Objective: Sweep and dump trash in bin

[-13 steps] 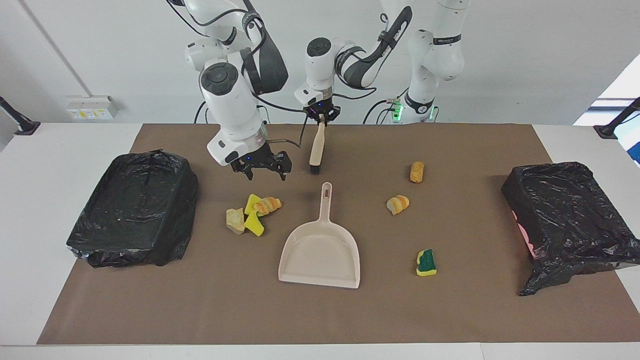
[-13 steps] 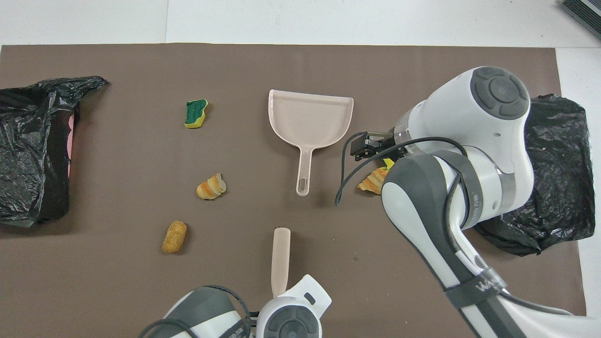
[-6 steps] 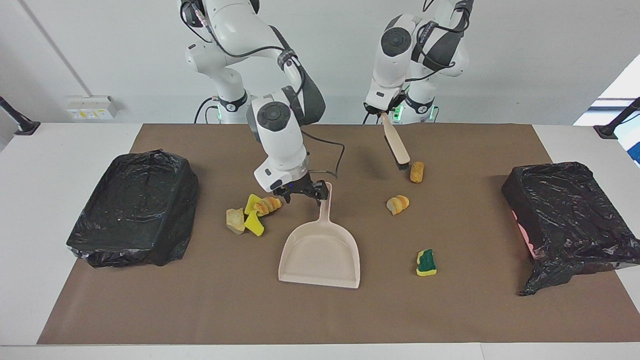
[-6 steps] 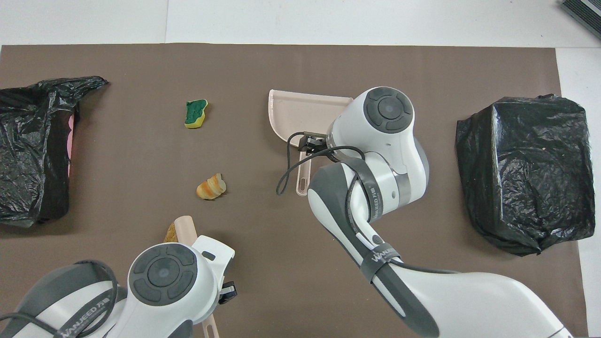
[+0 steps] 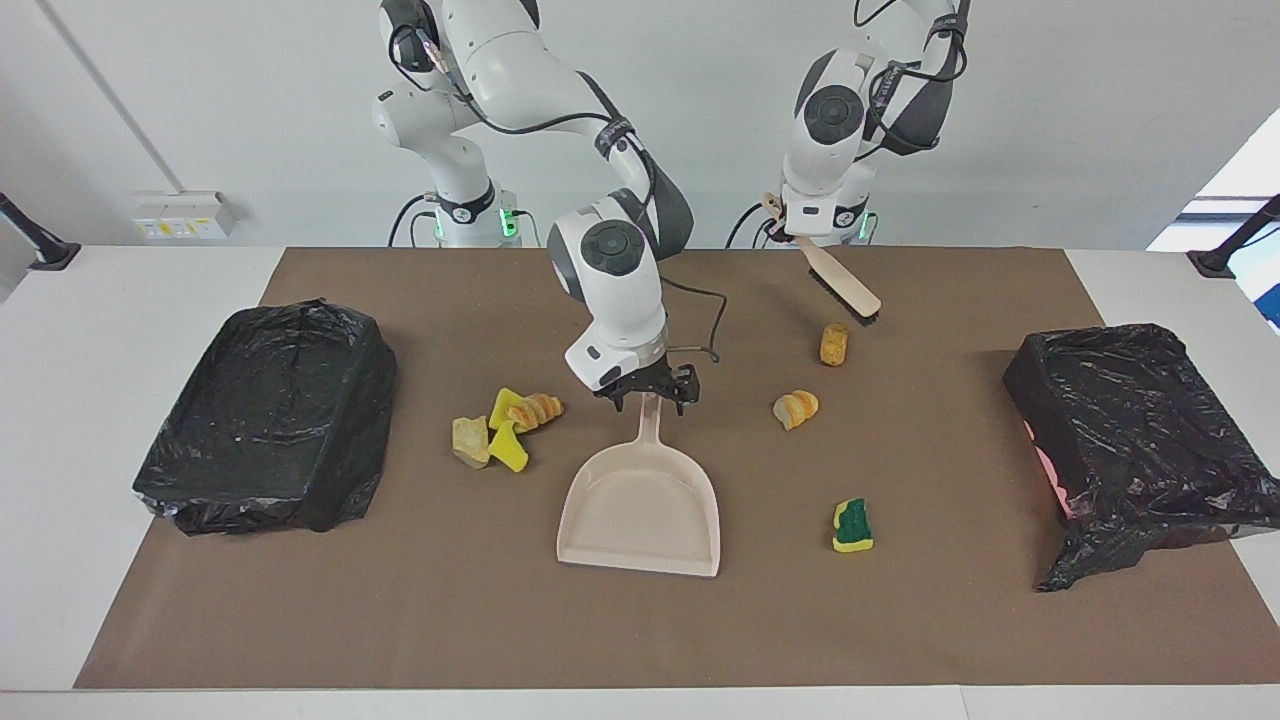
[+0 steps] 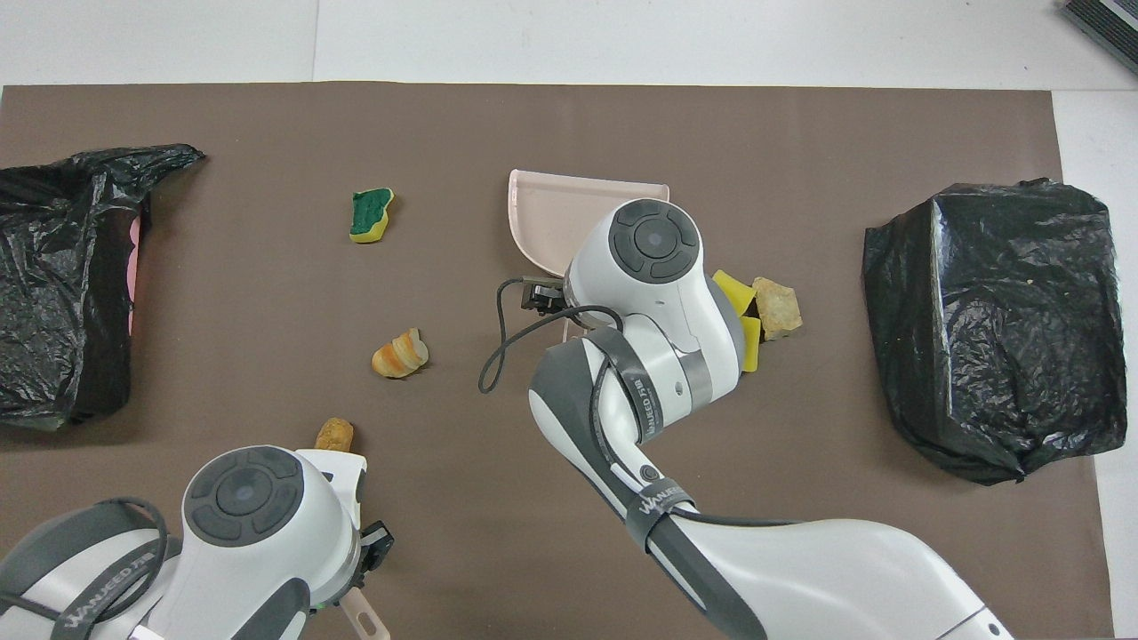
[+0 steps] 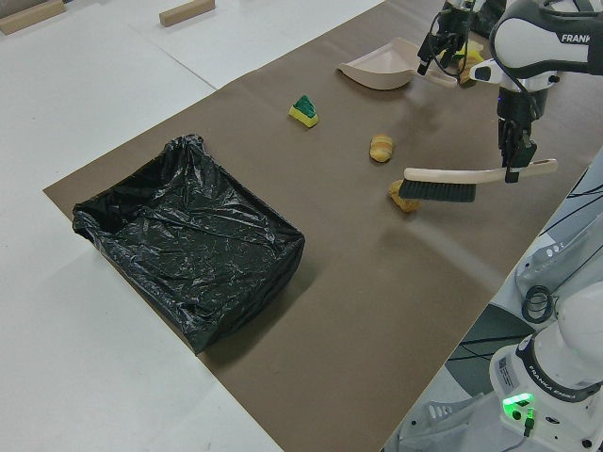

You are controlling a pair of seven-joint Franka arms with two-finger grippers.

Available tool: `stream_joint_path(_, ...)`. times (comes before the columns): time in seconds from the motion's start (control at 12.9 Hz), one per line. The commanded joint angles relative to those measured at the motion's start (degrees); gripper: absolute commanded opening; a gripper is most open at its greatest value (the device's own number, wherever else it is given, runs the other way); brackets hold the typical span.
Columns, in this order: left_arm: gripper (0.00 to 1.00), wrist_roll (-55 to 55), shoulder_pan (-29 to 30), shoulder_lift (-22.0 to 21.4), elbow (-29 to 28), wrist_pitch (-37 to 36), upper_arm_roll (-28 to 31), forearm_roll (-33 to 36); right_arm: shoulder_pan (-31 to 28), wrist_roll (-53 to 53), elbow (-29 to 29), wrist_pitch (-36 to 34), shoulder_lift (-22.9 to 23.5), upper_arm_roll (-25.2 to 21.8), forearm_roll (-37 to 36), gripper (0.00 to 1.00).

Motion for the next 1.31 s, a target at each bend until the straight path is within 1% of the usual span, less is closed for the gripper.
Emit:
stream_joint_path(0.0, 0.00, -3.6, 3.4, -2.1, -5.8, 4.5, -0.8, 0.7, -0.3, -2.9, -2.8, -0.3, -1.7, -0.1, 0.2, 0.94)
stream_joint_path(0.08, 0.00, -4.7, 3.6, -1.9, -6.8, 7.1, -0.8, 0.7, -0.2, -3.1, -3.2, -0.5, -1.8, -0.1, 0.2, 0.81)
stream_joint_path(0.15, 0.00, -7.3, 3.4, -0.5, -7.1, 8.4, -0.8, 0.5, 0.0, -3.1, -3.5, -0.9, -2.3, -0.1, 0.2, 0.60)
stream_joint_path(0.23, 0.00, -10.0, 2.8, 0.8, -7.0, 11.1, -0.9, 0.1, 0.6, -3.1, -3.4, -1.4, -2.3, -0.1, 0.2, 0.31)
stream_joint_path(0.31, 0.00, -11.7, 2.6, 2.4, -6.6, 14.5, -1.0, -0.9, 0.5, -3.1, -3.2, -1.4, -2.2, -0.1, 0.5, 0.00)
stream_joint_path(0.46, 0.00, -11.9, 2.6, 4.9, -5.0, 17.3, -0.9, -4.7, 0.1, -3.0, -2.9, -1.6, -2.0, -0.1, 1.2, 0.00)
stream_joint_path(0.62, 0.00, -11.9, 2.5, 9.5, -0.8, 18.1, -1.1, -5.9, -0.2, -5.1, -2.8, -2.5, -2.0, 0.0, 1.0, 0.00)
stream_joint_path(0.77, 0.00, -11.7, 2.6, 12.9, 3.3, 19.0, -1.1, -6.6, -0.8, -17.7, -1.3, -5.1, -2.4, -0.2, 1.6, 0.00)
stream_joint_path(0.93, 0.00, -11.3, 2.9, 15.8, 7.5, 19.8, -1.1, -6.6, -2.4, -32.4, -1.6, -8.3, -5.7, -0.4, 1.0, 0.00)
stream_joint_path(1.01, 0.00, -11.0, 3.1, 17.0, 9.0, 20.3, -1.1, -6.6, -3.6, -39.5, -1.6, -11.5, -7.2, -0.4, 0.4, 0.00)
stream_joint_path(1.16, 0.00, -8.9, 3.5, 17.9, 10.1, 21.8, -1.1, -6.6, -5.8, -50.5, -2.0, -16.8, -10.3, -0.6, -0.7, 0.00)
stream_joint_path(1.24, 0.00, -6.3, 3.7, 17.8, 10.1, 21.3, -0.8, -6.6, -6.1, -55.6, -2.5, -18.2, -11.3, -0.5, -2.2, 0.00)
